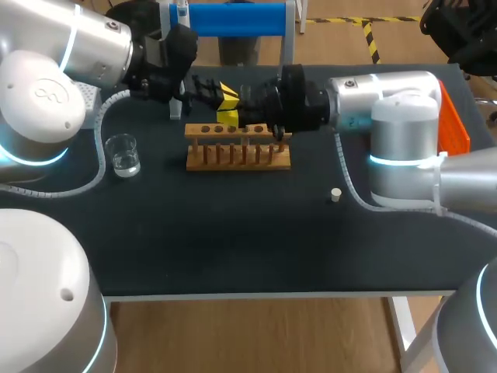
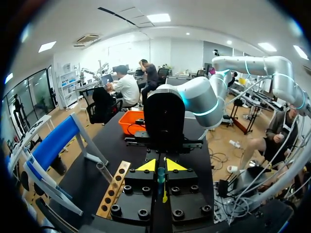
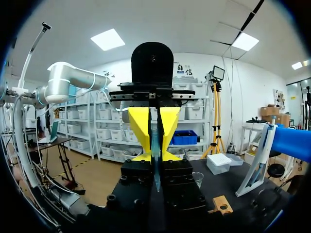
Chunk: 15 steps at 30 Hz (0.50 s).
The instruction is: Invert the test tube, pick up the pipette, mount the tip to pipette, aspirate from beaker and dispense into the tube, eject the tip, return the pipette, and cap with the stopper.
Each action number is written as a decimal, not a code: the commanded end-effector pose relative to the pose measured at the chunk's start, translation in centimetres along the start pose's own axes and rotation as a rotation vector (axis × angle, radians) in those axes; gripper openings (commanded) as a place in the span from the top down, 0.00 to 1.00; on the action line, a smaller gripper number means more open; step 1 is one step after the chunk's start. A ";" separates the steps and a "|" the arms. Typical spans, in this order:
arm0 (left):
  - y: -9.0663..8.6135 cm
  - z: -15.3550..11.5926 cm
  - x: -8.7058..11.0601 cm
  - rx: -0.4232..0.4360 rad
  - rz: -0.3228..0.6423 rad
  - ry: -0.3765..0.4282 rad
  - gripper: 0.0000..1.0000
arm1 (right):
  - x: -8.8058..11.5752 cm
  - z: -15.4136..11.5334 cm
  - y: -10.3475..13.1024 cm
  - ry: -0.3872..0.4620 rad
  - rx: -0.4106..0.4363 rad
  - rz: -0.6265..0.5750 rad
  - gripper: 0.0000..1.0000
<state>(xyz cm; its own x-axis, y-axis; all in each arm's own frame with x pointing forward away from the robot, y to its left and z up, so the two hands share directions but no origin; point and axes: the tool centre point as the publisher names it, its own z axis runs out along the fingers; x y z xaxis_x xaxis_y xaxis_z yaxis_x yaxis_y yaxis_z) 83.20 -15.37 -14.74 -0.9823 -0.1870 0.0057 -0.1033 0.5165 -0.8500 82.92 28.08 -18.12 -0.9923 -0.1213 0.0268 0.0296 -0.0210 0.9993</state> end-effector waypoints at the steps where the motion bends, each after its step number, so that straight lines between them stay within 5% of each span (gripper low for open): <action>1: 0.0 -0.1 0.3 -0.002 -0.001 0.002 1.00 | -0.2 -0.2 0.0 0.002 -0.002 0.000 1.00; 5: 0.0 -0.1 0.3 -0.002 -0.001 0.002 1.00 | -0.1 -0.3 -0.1 0.005 -0.003 0.003 1.00; 6: 0.0 -0.1 0.3 -0.002 -0.001 0.002 0.65 | 0.0 -0.4 -0.2 0.005 -0.002 0.003 1.00; 7: 0.0 -0.1 0.3 -0.002 -0.001 0.002 0.00 | 0.0 -0.5 -0.3 0.006 -0.002 0.004 1.00; 15: 0.0 -0.1 0.3 -0.002 -0.001 0.002 0.00 | 0.8 -2.7 -1.0 -0.005 0.011 0.013 1.00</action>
<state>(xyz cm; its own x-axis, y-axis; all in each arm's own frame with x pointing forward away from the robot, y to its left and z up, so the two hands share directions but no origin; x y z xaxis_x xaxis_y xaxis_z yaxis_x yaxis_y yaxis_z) 82.98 -15.45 -14.76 -0.9828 -0.1844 0.0073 -0.1033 0.5168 -0.8499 82.96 26.78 -19.22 -0.9922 -0.1180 0.0401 0.0418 -0.0115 0.9991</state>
